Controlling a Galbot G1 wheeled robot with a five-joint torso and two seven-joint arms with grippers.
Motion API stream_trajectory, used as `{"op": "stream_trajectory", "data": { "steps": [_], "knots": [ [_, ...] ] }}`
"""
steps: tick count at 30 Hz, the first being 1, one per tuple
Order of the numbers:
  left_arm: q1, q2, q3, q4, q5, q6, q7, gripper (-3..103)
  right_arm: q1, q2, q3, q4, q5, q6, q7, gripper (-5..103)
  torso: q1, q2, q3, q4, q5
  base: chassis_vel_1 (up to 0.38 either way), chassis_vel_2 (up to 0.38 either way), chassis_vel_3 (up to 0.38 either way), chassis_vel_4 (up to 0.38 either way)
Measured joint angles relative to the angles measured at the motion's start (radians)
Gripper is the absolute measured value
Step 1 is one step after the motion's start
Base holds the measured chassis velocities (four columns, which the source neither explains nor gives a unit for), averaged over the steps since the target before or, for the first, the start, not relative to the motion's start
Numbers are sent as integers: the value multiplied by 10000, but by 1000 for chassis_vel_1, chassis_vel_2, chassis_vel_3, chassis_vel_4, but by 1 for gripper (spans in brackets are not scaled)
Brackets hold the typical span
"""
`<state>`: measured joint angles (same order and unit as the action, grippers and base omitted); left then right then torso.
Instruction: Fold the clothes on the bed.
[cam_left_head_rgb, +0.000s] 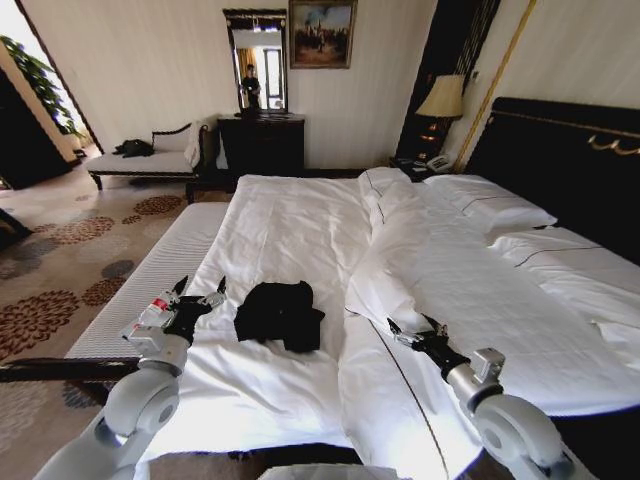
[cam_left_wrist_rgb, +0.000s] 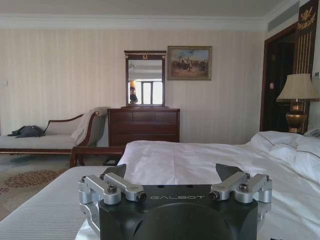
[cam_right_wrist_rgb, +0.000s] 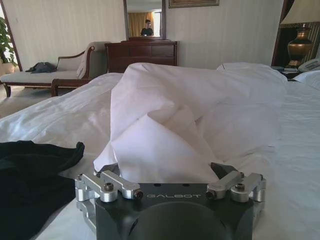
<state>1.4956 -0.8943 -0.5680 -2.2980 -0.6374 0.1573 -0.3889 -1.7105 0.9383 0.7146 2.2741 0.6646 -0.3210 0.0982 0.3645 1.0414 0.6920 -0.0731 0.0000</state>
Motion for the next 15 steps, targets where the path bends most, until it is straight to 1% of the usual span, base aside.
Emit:
{"op": "stream_trajectory", "data": {
  "steps": [1, 4, 5, 6, 7, 9, 10, 13, 15],
  "knots": [
    [0, 0, 0, 0, 0, 0, 0, 100, 0, 0, 0, 0, 0, 0, 0, 98, 0, 0, 0, 0, 0, 0, 0, 0, 0],
    [17, -5, -6, -34, 0, 0, -1, 100, -7, -3, 3, -50, 12, -2, 89, 83, 1, 0, 0, 0, 0, 0, 0, 0, 0],
    [17, -5, -6, -34, 0, 0, -1, 100, -7, -3, 3, -50, 12, -2, 89, 83, 1, 0, 0, 0, 0, 0, 0, 0, 0],
    [20, -5, -9, -35, 0, 0, -1, 100, -26, 8, 11, -49, 14, -1, 106, 78, 1, 0, 0, -1, 0, 0, 0, 0, 0],
    [20, -4, -9, -35, 0, 0, 0, 100, -38, 15, 17, -42, 15, -1, 114, 78, 1, -1, 0, 0, 0, 0, 0, 0, 0],
    [-28, 26, 30, -35, -6, 1, -5, 100, -55, 39, 38, 6, 22, -4, 134, 66, 0, 0, 0, 0, 1, 0, 0, 0, 0],
    [-28, 26, 30, -35, -6, 1, -5, 100, -55, 39, 38, 6, 22, -4, 134, 66, 0, 0, 0, 0, 1, 0, 0, 0, 0],
    [-102, 74, 141, -40, -19, 20, -20, 100, -76, 64, 77, 58, 28, -12, 149, 50, 0, 0, 0, -1, 0, 0, 0, 0, 0],
    [-107, 84, 173, -51, -19, 24, -23, 100, -94, 77, 94, 74, 17, -13, 151, 50, 0, 0, 0, 0, 0, 0, 0, 0, 0]
  ]
}}
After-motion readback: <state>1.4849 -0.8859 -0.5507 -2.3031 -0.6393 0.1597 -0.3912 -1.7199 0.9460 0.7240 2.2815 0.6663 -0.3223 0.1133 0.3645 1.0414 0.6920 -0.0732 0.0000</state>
